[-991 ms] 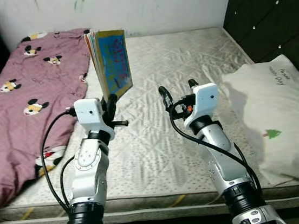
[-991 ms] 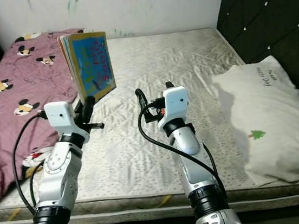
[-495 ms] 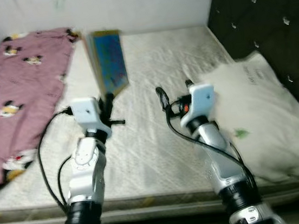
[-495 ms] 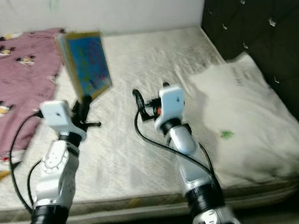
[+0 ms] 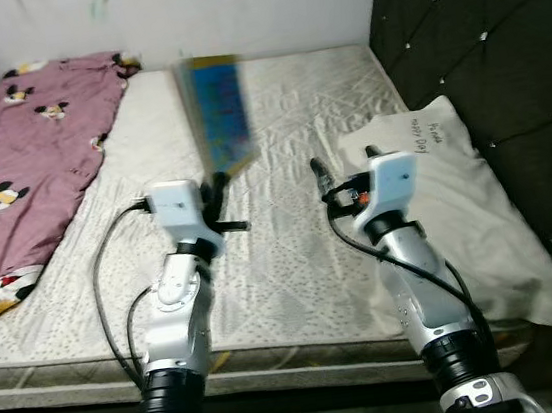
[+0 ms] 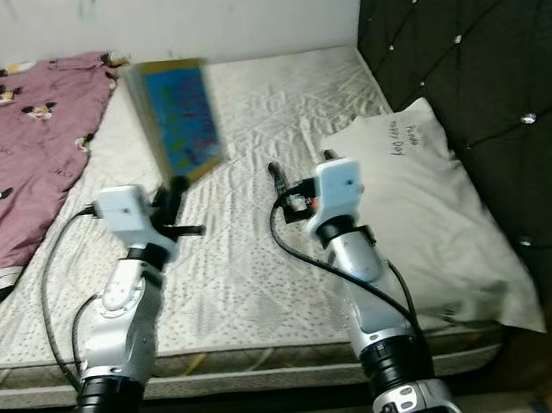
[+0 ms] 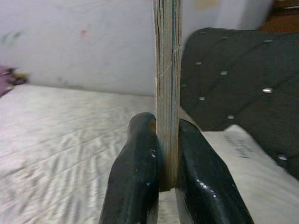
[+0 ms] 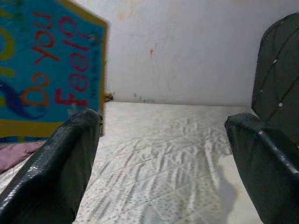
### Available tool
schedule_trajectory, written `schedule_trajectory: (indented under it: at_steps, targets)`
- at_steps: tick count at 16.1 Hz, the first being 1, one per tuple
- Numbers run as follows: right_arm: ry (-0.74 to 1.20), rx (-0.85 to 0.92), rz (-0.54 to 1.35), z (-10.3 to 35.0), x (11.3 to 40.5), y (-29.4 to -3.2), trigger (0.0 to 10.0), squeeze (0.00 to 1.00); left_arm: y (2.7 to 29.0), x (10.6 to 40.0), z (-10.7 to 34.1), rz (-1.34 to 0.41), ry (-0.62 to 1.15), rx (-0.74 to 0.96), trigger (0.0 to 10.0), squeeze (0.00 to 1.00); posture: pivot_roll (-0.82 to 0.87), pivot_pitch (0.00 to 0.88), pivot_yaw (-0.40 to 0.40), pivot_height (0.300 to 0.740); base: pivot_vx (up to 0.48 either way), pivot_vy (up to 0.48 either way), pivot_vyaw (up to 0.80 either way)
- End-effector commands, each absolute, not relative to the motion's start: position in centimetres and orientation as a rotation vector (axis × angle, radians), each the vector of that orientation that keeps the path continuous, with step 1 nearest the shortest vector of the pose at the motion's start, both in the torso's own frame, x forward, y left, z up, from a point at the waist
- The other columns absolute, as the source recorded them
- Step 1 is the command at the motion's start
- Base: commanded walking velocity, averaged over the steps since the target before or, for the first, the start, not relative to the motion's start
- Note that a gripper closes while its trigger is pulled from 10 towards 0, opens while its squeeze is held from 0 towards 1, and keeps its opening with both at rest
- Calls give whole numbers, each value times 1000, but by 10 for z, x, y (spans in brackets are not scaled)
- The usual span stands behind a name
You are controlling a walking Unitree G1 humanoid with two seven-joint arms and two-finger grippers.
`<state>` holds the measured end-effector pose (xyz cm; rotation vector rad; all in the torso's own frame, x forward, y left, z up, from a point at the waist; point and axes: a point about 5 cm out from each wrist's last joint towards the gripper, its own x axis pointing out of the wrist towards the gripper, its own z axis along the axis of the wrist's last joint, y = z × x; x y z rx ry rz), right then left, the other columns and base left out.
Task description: Clean up the room
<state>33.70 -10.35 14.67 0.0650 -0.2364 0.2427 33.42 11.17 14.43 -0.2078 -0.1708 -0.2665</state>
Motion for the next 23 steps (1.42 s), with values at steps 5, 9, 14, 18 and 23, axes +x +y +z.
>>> schedule_trajectory:
  at_steps: [5, 9, 14, 18, 23]
  targets:
    - [-245, 69, 261, 149, 338, -98, 10000, 0, 115, 334, 160, -300, -261, -191, 10000, 0, -90, 22, 20, 740, 0, 0, -589]
    - [-240, 68, 259, 148, 337, -98, 10000, 0, 112, 333, 160, -317, -259, -205, 10000, 0, -96, 31, 22, 740, 0, 0, 0]
    - [-238, 68, 261, 148, 338, -97, 10000, 0, 111, 333, 161, -325, -264, -212, 10000, 0, -97, 34, 21, 740, 215, 0, 0]
    - [-237, 64, 259, 147, 338, -97, 10000, 0, 111, 333, 161, -331, -262, -211, 10000, 0, -96, 34, 23, 740, 278, 0, 0]
    - [-233, 65, 253, 146, 338, -98, 10000, 0, 111, 333, 161, -336, -263, -218, 10000, 0, -96, 36, 23, 740, 302, 0, 0]
